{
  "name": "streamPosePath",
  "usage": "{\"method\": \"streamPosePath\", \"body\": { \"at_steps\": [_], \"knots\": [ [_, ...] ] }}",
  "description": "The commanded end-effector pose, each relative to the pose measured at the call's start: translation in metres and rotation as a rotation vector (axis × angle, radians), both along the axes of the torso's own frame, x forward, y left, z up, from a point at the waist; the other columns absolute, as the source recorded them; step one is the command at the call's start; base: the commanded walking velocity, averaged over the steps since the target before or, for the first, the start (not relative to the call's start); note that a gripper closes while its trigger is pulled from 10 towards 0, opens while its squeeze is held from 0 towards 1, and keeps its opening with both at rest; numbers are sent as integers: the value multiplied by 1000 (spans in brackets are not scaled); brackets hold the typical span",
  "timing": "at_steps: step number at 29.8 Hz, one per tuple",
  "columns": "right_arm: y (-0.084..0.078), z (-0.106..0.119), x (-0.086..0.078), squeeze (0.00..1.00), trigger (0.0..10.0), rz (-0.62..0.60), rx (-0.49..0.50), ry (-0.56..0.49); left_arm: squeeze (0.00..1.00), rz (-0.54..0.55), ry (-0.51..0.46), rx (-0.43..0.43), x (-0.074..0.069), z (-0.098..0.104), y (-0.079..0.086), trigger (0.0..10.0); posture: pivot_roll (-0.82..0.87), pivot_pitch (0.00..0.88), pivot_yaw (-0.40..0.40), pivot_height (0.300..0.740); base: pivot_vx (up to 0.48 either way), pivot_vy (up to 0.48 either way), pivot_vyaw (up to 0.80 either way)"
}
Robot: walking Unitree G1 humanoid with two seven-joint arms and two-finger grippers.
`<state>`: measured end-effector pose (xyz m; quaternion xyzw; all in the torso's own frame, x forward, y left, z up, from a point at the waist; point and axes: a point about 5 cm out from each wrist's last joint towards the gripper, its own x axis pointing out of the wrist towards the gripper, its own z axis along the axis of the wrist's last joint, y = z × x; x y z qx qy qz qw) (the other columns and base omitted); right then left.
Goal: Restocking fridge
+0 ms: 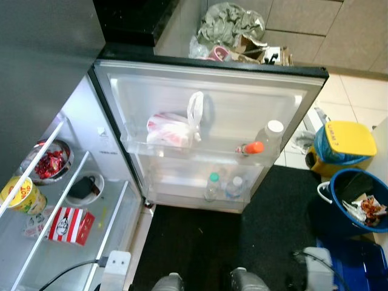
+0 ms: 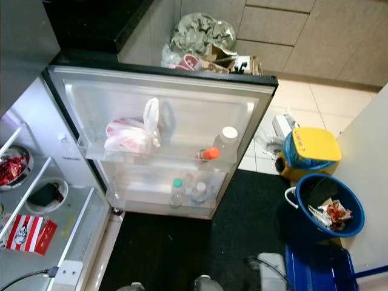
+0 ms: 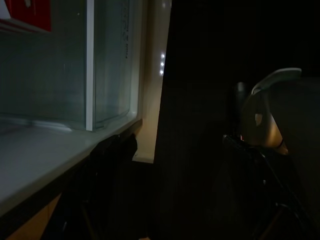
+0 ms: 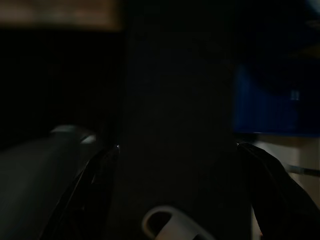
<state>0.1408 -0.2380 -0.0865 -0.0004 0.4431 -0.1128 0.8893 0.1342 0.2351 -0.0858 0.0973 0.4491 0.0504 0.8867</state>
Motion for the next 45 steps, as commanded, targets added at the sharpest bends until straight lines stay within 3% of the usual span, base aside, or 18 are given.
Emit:
{"method": "streamPosePath", "body": {
  "at_steps": [1,4,7,8,11,17,21,24,30,34,37,42,45],
  "knots": [
    [0,-4,-8,0,10000,-57,17,17,0,15,-1,-24,1,-1,-1,10000,-16,103,-32,740,0,0,0],
    [6,-5,-6,0,10000,-53,26,17,0,7,-23,-50,14,1,-7,10000,-35,87,-38,740,0,0,0],
    [6,-5,-6,0,10000,-53,26,17,0,7,-23,-50,14,1,-7,10000,-35,87,-38,740,0,0,0],
    [9,-5,-3,0,10000,-37,33,9,0,19,-39,-64,22,3,-10,10000,-48,84,-45,740,0,0,0],
    [11,-4,0,0,10000,-12,32,2,0,43,-54,-77,29,5,-13,10000,-80,80,-61,740,0,0,0],
    [-7,1,3,0,10000,24,-18,6,0,44,-50,-92,34,3,-23,10000,-92,57,-67,740,0,0,0],
    [-10,1,2,0,10000,7,-23,11,0,46,-66,-72,38,7,-15,10000,-61,64,-71,740,0,0,0],
    [-5,0,2,0,10000,19,-12,21,0,85,-109,-32,48,16,3,10000,13,61,-69,740,0,0,0],
    [-2,-4,-4,0,10000,1,-9,48,0,83,-109,-7,47,18,13,10000,11,32,-43,740,0,0,0],
    [1,-5,-4,0,10000,-39,2,40,0,-33,-55,49,44,15,9,10000,0,4,-17,740,0,0,0],
    [4,-4,-1,0,10000,-17,10,32,0,-54,-80,50,48,17,7,10000,24,7,-48,740,0,0,0],
    [8,-6,-2,0,10000,20,8,38,0,-12,-103,47,48,18,10,10000,29,23,-56,740,0,0,0],
    [7,-5,-2,0,10000,-17,16,12,0,16,-69,43,30,12,15,10000,18,42,-62,740,0,0,0]
  ]
}}
